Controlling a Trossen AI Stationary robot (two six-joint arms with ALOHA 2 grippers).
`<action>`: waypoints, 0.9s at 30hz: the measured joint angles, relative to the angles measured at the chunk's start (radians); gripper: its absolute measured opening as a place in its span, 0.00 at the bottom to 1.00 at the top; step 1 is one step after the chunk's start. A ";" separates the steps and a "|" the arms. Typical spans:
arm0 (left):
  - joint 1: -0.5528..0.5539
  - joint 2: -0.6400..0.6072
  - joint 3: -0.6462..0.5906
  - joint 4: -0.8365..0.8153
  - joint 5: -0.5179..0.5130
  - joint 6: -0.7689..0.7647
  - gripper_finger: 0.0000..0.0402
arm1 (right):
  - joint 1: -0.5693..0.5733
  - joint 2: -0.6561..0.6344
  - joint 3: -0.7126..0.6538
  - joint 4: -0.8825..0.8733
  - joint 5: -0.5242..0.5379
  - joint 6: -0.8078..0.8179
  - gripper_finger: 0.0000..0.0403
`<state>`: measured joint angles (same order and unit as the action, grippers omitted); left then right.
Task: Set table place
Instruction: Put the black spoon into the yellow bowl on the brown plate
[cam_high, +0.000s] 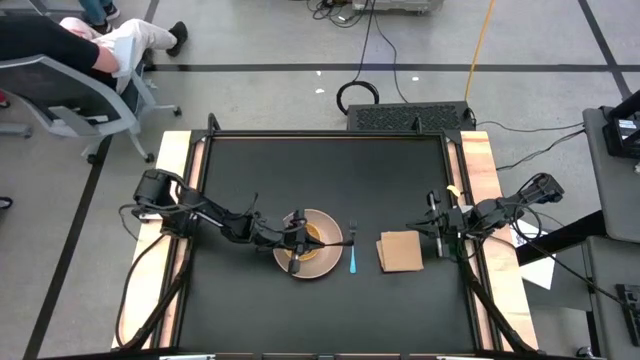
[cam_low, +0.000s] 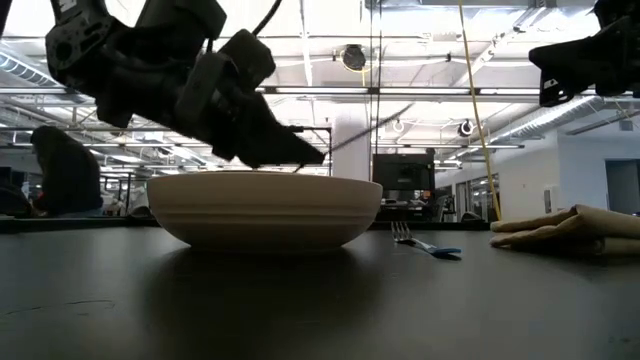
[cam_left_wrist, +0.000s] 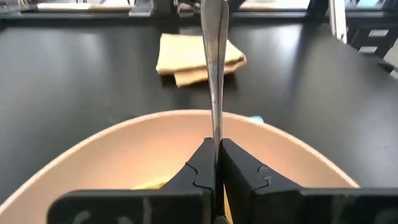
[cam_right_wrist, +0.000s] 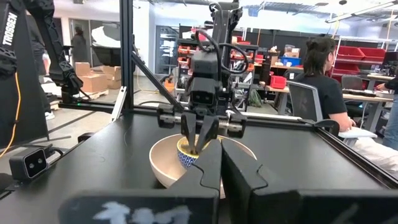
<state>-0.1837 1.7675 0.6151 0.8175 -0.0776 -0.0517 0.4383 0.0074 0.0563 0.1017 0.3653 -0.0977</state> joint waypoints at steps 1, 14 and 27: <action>0.000 0.005 0.000 -0.002 0.000 0.000 0.05 | 0.000 0.000 0.000 0.000 0.000 0.000 0.00; 0.000 0.014 0.000 -0.029 0.000 0.021 0.04 | 0.000 0.000 0.000 -0.001 0.000 -0.004 0.00; 0.007 0.013 0.002 -0.053 0.011 0.025 0.03 | 0.000 0.001 0.000 -0.002 0.000 -0.011 0.00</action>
<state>-0.1764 1.7802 0.6167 0.7646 -0.0670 -0.0263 0.4382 0.0082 0.0563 0.0995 0.3653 -0.1089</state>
